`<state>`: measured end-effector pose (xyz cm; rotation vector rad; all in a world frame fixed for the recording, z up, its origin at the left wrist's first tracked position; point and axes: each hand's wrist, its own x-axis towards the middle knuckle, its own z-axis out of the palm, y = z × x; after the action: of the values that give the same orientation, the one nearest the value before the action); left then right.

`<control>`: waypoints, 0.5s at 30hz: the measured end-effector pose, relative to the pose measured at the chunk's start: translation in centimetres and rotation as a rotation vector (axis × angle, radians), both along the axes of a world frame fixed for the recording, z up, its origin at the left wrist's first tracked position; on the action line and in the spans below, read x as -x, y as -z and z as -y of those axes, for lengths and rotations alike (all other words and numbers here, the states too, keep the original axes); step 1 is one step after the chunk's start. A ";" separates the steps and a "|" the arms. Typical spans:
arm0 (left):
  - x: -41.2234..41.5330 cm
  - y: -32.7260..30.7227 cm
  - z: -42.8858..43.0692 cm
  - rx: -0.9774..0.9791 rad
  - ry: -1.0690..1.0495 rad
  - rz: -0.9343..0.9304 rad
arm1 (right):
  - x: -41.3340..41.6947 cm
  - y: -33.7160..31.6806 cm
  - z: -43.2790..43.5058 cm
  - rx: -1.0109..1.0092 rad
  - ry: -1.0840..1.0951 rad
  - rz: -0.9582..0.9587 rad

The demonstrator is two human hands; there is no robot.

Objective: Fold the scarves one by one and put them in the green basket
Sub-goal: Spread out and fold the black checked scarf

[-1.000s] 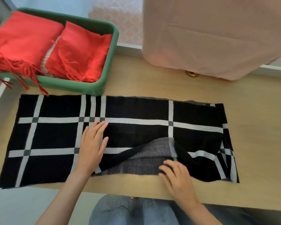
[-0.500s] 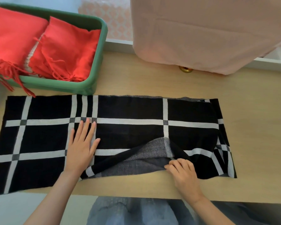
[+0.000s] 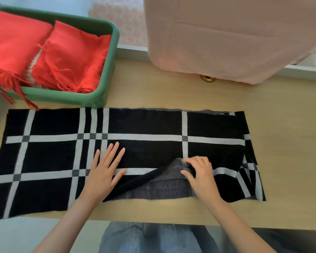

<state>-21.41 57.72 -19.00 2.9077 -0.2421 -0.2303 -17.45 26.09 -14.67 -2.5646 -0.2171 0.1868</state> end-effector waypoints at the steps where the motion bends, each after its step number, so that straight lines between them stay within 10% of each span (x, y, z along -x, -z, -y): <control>1: 0.0 0.0 -0.1 0.001 0.000 -0.001 | 0.4 -0.2 0.6 -0.014 -0.045 0.088; 8: 0.0 -0.2 -0.1 0.006 0.006 -0.001 | 6.1 -0.1 5.5 0.106 -0.399 0.114; 15: -1.0 -1.1 2.1 0.041 -0.046 0.061 | 2.1 -2.2 2.3 -0.098 0.029 -0.003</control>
<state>-20.37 55.59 -17.85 2.8784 -0.1873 -0.1278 -19.53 23.84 -12.44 -2.4683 -0.1828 0.1643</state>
